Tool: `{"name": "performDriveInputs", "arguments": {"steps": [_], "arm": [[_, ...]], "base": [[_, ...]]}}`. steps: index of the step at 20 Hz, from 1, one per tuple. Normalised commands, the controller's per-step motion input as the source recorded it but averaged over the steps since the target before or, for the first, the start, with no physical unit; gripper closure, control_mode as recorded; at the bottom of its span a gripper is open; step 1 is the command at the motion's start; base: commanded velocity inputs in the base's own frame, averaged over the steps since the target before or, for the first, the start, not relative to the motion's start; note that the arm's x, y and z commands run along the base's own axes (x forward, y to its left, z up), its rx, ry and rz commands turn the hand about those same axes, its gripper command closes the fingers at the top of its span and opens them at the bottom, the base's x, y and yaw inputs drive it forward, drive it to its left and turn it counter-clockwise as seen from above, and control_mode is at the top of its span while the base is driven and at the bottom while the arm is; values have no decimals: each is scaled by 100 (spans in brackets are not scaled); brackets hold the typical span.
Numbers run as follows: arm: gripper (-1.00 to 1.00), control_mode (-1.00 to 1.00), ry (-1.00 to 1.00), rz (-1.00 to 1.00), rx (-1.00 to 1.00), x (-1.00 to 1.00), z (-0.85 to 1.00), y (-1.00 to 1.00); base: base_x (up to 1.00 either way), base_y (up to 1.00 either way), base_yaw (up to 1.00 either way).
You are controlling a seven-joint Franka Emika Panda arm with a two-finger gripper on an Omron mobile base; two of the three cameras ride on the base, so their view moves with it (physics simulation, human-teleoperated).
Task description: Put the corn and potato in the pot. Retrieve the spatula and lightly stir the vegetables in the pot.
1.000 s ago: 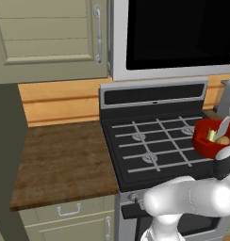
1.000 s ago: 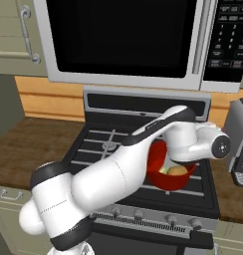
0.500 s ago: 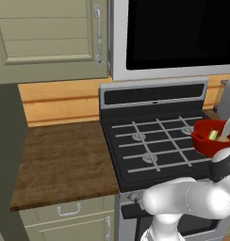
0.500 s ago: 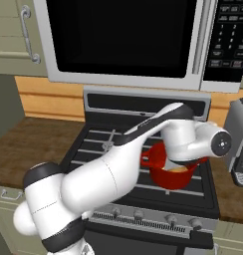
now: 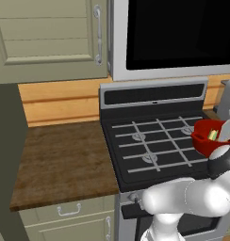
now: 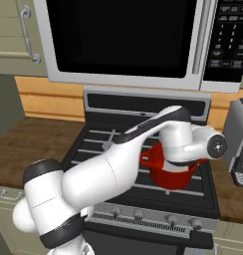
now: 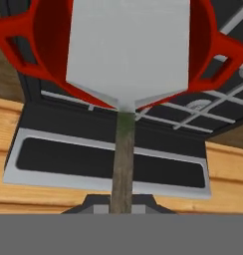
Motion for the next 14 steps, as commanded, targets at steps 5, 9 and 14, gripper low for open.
{"name": "performDriveInputs", "arguments": {"steps": [5, 9, 14], "arm": [[100, -100, -9, 0, 6, 8, -2, 1], [100, -100, -15, 0, 6, 0, 25, 0], [100, -100, -3, 0, 10, 5, 7, 0]], "base": [[0, 0, 0], [0, 0, 0], [0, 0, 0]]}}
